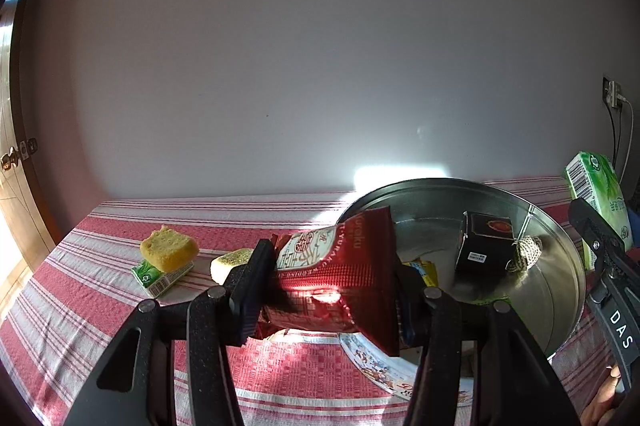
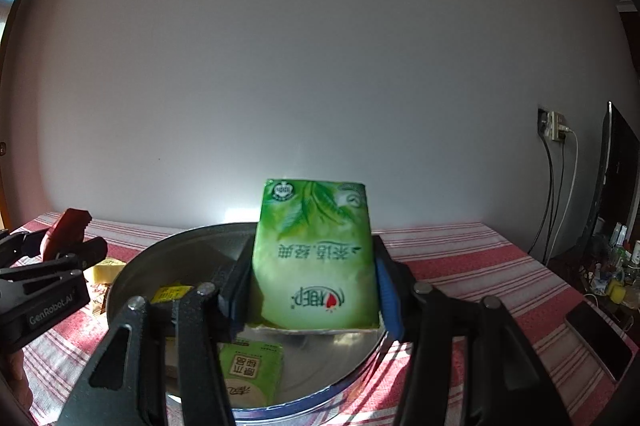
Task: Organize objects
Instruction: 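Carry the red snack bag and green tissue pack over the tin, then open both grippers to drop the red bag and tissue pack into the tin, then withdraw both grippers from the tin toward the remaining items, then grasp the small green carton with the left gripper while the right grasps the pink pastry wrapper, then carry the green carton and pink pastry wrapper over the tin, then open both grippers to drop the green carton and pastry wrapper into the tin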
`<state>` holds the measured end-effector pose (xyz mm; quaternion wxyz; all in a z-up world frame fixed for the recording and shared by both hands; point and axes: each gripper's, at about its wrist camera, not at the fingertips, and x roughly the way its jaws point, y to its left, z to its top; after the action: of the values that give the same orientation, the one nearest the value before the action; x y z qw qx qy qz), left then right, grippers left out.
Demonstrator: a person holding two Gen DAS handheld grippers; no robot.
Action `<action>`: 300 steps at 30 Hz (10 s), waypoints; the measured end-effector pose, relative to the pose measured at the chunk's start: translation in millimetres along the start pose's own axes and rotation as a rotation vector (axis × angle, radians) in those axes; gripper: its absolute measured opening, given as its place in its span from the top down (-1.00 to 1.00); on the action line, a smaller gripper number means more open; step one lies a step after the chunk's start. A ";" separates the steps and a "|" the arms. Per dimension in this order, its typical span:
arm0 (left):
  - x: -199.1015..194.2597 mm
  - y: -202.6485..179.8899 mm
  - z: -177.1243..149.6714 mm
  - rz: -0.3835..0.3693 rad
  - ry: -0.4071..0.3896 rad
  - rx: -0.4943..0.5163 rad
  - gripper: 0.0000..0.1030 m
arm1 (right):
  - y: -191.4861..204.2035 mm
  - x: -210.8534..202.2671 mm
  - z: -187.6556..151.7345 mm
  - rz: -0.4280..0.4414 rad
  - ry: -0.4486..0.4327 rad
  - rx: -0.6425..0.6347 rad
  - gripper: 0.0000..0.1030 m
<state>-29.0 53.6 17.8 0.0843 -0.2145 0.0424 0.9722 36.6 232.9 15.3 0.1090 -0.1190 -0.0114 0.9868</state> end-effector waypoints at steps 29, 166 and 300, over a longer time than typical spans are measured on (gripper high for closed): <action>40.4 -55.2 16.2 -0.113 0.063 0.031 -0.06 | -13.8 41.9 -5.0 -0.040 0.105 -0.043 -0.03; 88.3 230.0 -34.6 0.135 0.343 -0.110 -0.58 | 261.5 122.8 -42.9 0.265 0.659 -0.091 0.06; 16.7 -25.9 4.2 -0.106 0.105 0.085 -0.06 | -27.5 64.1 15.0 0.096 0.194 0.038 0.60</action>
<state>-40.9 82.0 13.3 0.1420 -0.2634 0.0764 0.9511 -21.9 273.8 16.3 0.0642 -0.2125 0.0235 0.9748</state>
